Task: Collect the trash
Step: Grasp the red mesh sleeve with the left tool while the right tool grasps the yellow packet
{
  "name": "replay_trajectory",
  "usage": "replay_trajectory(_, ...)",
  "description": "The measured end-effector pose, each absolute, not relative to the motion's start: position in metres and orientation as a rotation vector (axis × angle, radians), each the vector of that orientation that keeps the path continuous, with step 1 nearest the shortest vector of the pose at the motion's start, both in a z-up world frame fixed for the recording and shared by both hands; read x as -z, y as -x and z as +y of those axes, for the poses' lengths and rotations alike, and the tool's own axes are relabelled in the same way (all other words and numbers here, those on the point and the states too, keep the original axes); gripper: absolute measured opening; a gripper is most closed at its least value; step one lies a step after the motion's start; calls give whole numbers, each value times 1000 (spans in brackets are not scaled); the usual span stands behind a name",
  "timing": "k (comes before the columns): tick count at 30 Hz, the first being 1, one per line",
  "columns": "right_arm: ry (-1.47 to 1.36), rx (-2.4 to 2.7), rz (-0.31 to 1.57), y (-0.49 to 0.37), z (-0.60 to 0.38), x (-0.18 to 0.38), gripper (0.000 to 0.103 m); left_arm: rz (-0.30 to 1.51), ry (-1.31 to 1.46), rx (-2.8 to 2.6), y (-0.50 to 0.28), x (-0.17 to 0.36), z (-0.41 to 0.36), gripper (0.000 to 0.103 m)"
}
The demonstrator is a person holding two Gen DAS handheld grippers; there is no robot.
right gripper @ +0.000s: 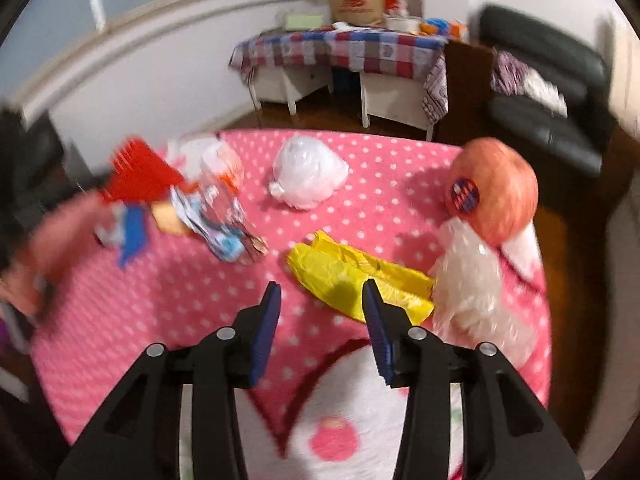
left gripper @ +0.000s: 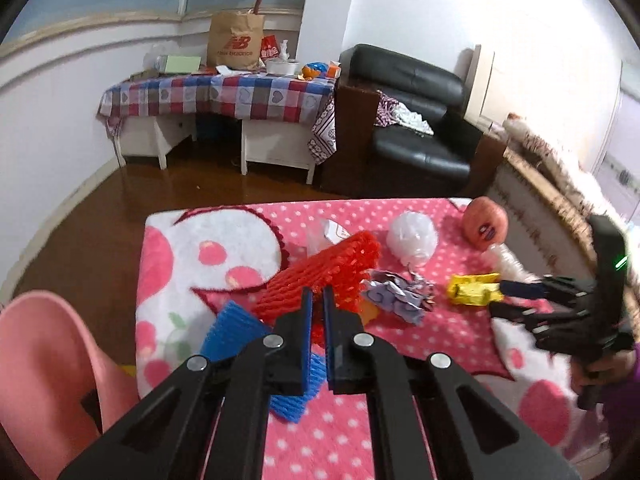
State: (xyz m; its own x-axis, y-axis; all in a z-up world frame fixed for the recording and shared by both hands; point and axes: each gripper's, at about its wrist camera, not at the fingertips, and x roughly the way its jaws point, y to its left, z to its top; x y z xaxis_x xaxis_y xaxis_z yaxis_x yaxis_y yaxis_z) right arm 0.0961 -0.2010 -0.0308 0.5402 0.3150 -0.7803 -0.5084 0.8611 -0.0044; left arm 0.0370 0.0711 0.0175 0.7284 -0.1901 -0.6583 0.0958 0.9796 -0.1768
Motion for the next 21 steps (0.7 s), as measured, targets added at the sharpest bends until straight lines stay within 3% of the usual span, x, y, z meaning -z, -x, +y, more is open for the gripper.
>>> replay_trajectory(6,446,-406,822,-99,-184,45,43,740,173,163,-20,-27,79,4)
replay_trajectory(10,425,-383,815,-104,-187,47,43,737,172,164,-12,-29,79,4)
replay_trajectory(11,408,-384,817,-106,-189,47,41,735,177,165,-11,-30,80,4)
replay_trajectory(15,302,-392,819,-112,-199,42,17,723,211,181,-7,-34,83,4)
replay_trajectory(21,14,-446,807,-111,-231,21,4,691,248,200,1,-47,87,4)
